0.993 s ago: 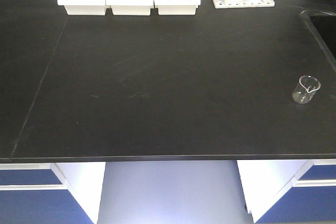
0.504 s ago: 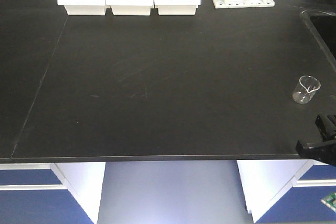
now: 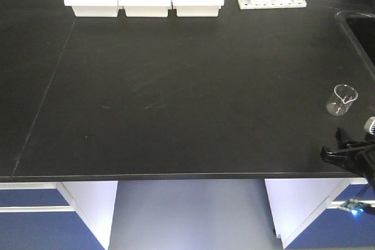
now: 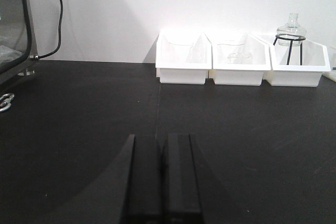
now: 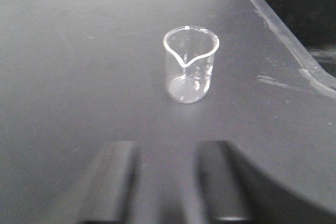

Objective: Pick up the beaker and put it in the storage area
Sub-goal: 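Move the right gripper down around the small clear glass beaker, then close the right gripper on the beaker and lift it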

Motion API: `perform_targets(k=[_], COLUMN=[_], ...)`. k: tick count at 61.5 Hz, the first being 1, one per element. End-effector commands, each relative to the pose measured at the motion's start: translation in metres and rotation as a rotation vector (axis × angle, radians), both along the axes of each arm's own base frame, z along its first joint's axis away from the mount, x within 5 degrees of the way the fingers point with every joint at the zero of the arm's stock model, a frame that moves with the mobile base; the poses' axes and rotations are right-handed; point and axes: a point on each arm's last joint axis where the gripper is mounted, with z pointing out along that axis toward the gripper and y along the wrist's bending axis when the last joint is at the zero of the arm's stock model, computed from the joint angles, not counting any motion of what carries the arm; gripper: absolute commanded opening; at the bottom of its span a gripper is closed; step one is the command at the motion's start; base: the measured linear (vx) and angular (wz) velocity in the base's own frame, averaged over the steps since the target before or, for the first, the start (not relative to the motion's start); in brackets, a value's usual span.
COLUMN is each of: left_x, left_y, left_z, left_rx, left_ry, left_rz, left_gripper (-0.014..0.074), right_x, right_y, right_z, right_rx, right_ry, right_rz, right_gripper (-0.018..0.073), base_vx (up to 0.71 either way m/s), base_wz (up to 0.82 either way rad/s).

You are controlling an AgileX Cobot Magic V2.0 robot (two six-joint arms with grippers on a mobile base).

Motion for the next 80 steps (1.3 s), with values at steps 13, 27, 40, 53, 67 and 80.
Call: perform_targets(k=[13, 27, 40, 53, 67, 80], left_x=[-0.001, -0.001, -0.001, -0.001, -0.001, -0.001], left_y=[-0.002, -0.002, -0.002, -0.002, -0.002, -0.002], left_z=[0.001, 0.001, 0.001, 0.001, 0.001, 0.001], left_rx=[-0.011, -0.011, -0.011, -0.011, -0.011, -0.011], left_ry=[-0.081, -0.081, -0.081, -0.081, -0.081, -0.081], left_rz=[-0.019, -0.019, -0.019, -0.019, -0.019, -0.019], left_gripper=[-0.0008, -0.0008, -0.0008, -0.0008, -0.0008, -0.0008], right_x=[0.036, 0.072, 0.090, 0.101, 0.112, 0.121], right_y=[-0.005, -0.005, -0.009, -0.016, -0.037, -0.049], right_z=[-0.007, -0.032, -0.051, -0.061, -0.064, -0.062], right_rx=[-0.042, -0.044, -0.044, -0.051, 0.016, 0.029], right_ry=[-0.105, -0.054, -0.028, -0.039, -0.073, -0.095], right_rz=[-0.043, -0.037, -0.079, -0.118, -0.152, -0.072], right_gripper=[0.0565, 0.0565, 0.0565, 0.0565, 0.0565, 0.0565], base_vx=[0.00, 0.00, 0.00, 0.00, 0.00, 0.00], base_wz=[0.00, 0.00, 0.00, 0.00, 0.00, 0.00])
